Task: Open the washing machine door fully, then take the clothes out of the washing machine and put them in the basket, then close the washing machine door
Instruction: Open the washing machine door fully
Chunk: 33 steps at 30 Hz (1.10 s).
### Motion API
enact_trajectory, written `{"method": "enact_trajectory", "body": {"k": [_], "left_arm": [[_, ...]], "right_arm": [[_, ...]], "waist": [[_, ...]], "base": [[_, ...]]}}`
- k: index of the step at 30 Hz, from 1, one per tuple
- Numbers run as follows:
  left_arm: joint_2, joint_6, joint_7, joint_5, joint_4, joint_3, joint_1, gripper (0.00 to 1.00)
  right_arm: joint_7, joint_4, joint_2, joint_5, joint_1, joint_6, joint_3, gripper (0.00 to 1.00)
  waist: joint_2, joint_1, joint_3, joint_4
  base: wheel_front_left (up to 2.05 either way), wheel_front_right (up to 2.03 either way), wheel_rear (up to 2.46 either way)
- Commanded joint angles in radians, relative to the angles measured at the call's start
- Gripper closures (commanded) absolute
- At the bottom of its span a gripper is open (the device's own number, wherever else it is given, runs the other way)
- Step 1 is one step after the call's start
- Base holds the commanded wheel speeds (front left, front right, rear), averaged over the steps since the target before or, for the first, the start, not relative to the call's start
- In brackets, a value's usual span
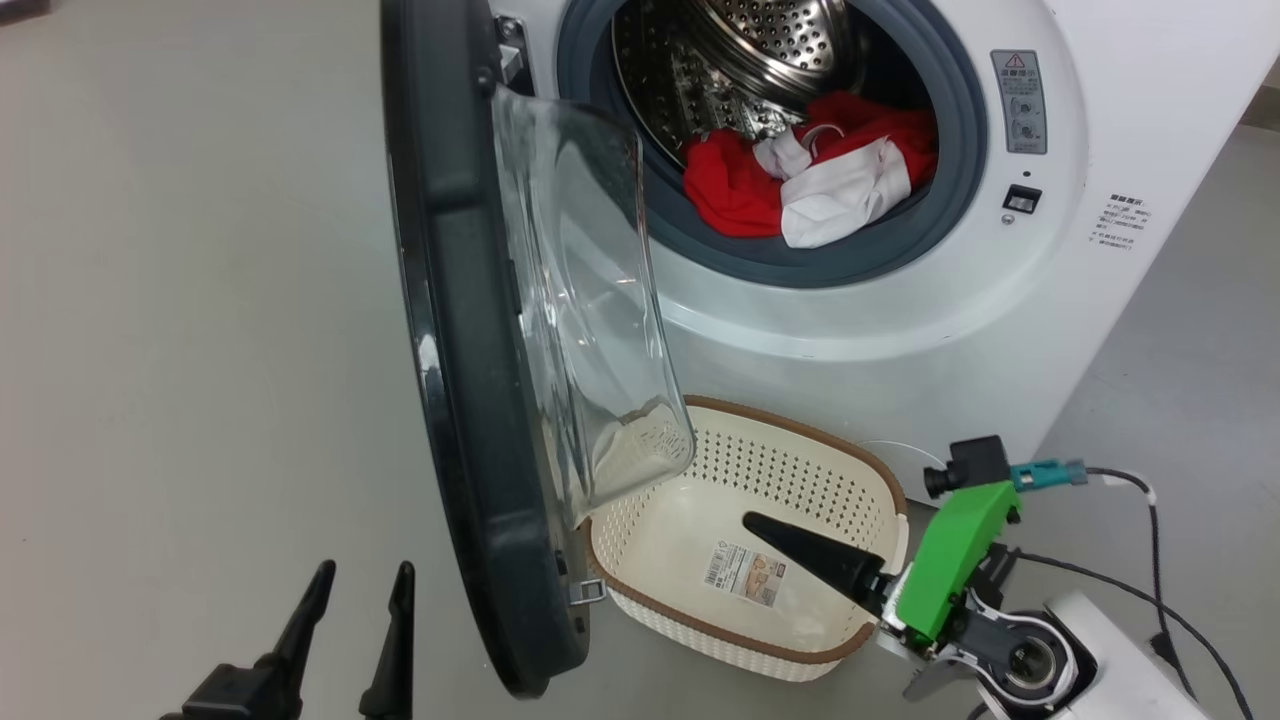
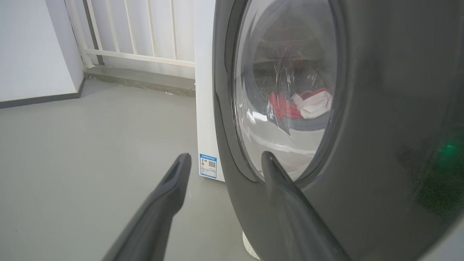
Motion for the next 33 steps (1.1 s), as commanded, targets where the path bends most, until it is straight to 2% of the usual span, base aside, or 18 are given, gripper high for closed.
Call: {"method": "enact_trajectory", "body": {"k": [1,11,23,33], "left_arm": [[0.010,-0.001,-0.012,0.012,-0.017,0.038,-0.023,0.00],[0.010,-0.003,-0.012,0.014,-0.015,0.053,-0.013,0.00],[0.010,-0.001,-0.012,0.015,-0.012,0.054,-0.005,0.00],[0.010,0.001,-0.012,0.013,-0.008,0.050,-0.002,0.00]], "right_arm": [[-0.022,-0.025,-0.004,-0.022,0.006,0.008,0.004,0.00],[-0.234,-0.006,-0.054,-0.118,0.065,0.008,0.037,0.00],[-0.520,0.080,-0.113,-0.278,0.058,0.008,0.213,0.00],[-0.724,0.228,-0.139,-0.410,0.009,0.008,0.354,0.00]], "waist": [[0.0000,0.0000,-0.002,-0.001],[0.0000,0.0000,-0.008,-0.011],[0.0000,0.0000,-0.015,-0.021],[0.0000,0.0000,-0.016,-0.025]], "base": [[0.00,0.00,0.00],[0.00,0.00,0.00],[0.00,0.00,0.00],[0.00,0.00,0.00]]}}
